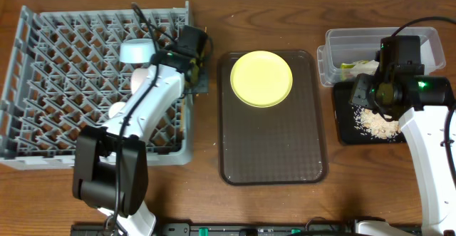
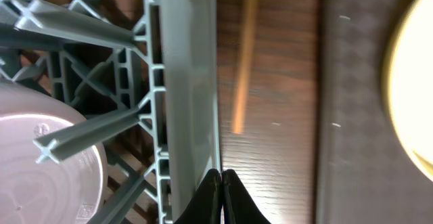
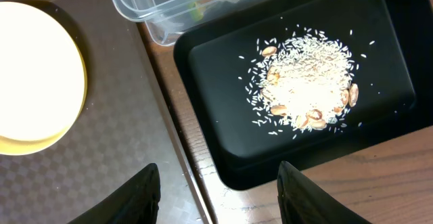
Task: Sort waste into correct bins and load items into the dishwasher rack
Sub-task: 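Align the second chopstick vertically beside the rack's right wall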
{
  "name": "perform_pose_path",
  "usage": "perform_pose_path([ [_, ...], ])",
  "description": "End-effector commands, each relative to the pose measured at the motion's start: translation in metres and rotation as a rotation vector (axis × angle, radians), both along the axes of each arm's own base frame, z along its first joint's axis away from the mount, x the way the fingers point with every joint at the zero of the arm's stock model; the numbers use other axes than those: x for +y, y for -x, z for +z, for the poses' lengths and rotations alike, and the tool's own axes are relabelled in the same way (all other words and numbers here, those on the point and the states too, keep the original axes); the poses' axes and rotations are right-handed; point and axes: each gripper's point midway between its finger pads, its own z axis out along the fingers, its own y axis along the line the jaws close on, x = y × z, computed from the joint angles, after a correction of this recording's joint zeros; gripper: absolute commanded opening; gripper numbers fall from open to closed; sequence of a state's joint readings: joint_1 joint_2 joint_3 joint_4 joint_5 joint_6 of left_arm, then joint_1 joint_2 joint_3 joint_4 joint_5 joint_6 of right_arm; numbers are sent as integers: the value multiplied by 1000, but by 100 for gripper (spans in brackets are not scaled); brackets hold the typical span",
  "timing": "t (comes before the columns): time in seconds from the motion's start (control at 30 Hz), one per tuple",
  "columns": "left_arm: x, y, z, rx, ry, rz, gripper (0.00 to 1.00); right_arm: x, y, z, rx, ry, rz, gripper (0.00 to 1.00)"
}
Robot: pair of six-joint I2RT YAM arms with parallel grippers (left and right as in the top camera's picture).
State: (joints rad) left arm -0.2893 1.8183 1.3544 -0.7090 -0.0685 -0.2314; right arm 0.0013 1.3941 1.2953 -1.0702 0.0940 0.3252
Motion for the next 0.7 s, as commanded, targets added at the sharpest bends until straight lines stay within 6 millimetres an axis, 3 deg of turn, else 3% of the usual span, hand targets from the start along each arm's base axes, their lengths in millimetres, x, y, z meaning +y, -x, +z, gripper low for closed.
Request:
perform_pose_path([
  [0.0,38,-2,-7,14,-86,72,7,-3,-2,5,-14,7,1,54],
  [0.3,55,-15,-4,-28,-83,120,7,1,-1,4,-9,-17,11,53],
  [0.47,21,-17,0,-27,9,-19,22,1,-4,6,-23,-17,11,54],
  [0.67,-5,-35,9,-123,31,-70,34,1,-5,6,-25,-17,12,54],
])
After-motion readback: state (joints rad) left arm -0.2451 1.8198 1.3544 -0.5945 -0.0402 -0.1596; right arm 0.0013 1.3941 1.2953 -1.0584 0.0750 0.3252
